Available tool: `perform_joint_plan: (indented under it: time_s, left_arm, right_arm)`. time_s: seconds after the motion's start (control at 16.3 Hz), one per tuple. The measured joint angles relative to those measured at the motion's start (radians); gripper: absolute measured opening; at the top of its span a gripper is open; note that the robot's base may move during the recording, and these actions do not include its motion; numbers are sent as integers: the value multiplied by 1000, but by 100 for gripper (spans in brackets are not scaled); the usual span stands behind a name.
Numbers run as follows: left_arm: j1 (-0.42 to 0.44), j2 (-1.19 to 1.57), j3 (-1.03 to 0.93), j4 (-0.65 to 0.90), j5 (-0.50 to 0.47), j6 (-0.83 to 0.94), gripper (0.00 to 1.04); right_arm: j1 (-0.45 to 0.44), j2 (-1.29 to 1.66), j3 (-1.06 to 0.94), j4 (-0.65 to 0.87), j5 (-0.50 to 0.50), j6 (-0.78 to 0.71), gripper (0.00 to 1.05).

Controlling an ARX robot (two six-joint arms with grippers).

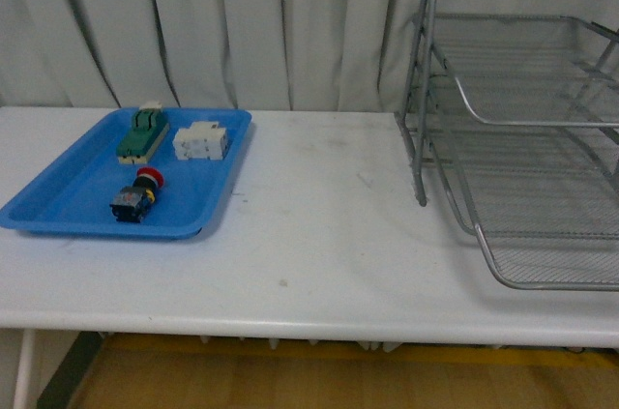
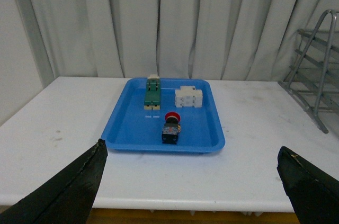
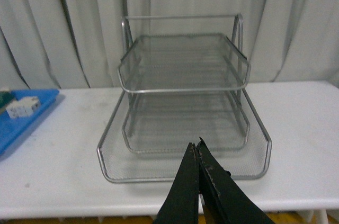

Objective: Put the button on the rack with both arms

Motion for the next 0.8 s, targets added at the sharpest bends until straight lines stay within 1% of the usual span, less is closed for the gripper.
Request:
perform_joint_plan:
  time_s: [0.06,0.25,0.31,0.37,0.43,0.49,0.55,0.61,0.68,0.74,0.8]
  left_arm:
    - [0,0,0,2,0,0,98]
    - [0,0,0,1,0,0,98]
    - [0,0,0,0,0,0,98]
    - [-14,10,11,-46,-40,-6,98]
    - [-94,159,84,-165,-237,-29,98]
    - [-84,323,118,-67,-273,-30,98]
    - [-37,508,161,61,-245,-29,98]
    - [-15,714,231,193,-179,-24,98]
    - [-3,897,320,266,-123,-18,98]
    - [2,1099,436,288,-81,-10,98]
    - [2,1288,547,275,-50,5,98]
  right_arm:
    - [0,0,0,-23,0,0,2]
    - [0,0,0,-18,1,-2,2]
    - [0,0,0,-18,1,-3,14]
    - [0,0,0,-18,1,-3,27]
    - [0,0,0,-18,2,-2,38]
    - [0,0,0,-17,0,-3,50]
    - [0,0,0,-18,1,-3,63]
    - [0,0,0,-18,0,-3,74]
    - [0,0,0,-18,0,-3,87]
    - [0,0,0,-18,0,-3,99]
    - [0,0,0,-18,0,-3,98]
